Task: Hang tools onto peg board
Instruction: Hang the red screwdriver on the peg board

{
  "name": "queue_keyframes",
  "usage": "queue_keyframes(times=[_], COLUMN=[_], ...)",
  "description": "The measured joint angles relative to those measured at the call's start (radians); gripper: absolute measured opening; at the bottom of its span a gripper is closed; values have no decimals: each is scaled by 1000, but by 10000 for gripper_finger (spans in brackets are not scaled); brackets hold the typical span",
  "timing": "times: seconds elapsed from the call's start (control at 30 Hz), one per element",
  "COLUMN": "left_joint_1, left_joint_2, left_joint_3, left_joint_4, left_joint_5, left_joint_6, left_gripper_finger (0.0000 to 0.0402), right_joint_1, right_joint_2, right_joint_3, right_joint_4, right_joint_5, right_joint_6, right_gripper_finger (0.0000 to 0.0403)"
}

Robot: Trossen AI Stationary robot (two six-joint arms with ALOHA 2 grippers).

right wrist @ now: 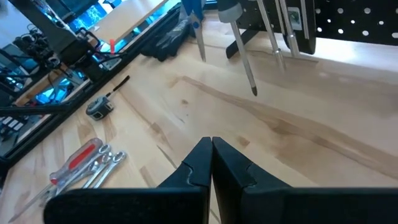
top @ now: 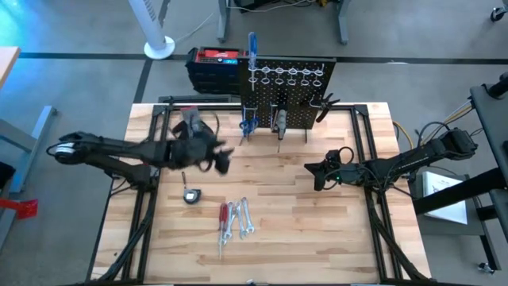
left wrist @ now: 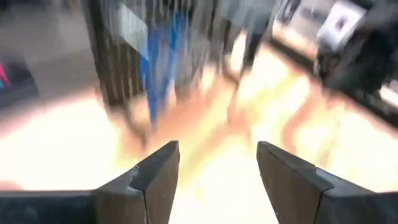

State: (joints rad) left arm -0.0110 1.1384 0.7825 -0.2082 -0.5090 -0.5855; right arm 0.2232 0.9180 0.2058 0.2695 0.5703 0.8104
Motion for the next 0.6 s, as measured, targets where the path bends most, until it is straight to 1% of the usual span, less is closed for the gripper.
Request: queue_keyframes(times=[0.07, 0.13, 0.23, 0.3, 0.47, 0.6], left_joint_1=[-60, -121, -192, -226, -295, -352], left_joint_2=[3, 14, 27, 40, 75, 132], left_joint_3=[-66, -128, -190, -214, -226, -198], left_joint_4=[-42, -62, -52, -55, -46, -46], left_joint_5=[-3, -27, -48, -40, 5, 92], left_joint_6=[-178, -312, -522, -637, -798, -909], left_gripper_finger=[206, 203, 197, 193, 190, 190], right_joint_1=[-2, -2, -2, -1, -1, -1], right_joint_2=[0, 0, 0, 0, 0, 0], right_joint_3=[0, 0, 5, 9, 12, 11], right_joint_4=[2, 5, 4, 4, 0, -4], right_joint_5=[17, 59, 112, 118, 118, 110], right_joint_6=[0, 0, 14, 25, 28, 58], right_gripper_finger=[3, 3, 3, 3, 3, 3])
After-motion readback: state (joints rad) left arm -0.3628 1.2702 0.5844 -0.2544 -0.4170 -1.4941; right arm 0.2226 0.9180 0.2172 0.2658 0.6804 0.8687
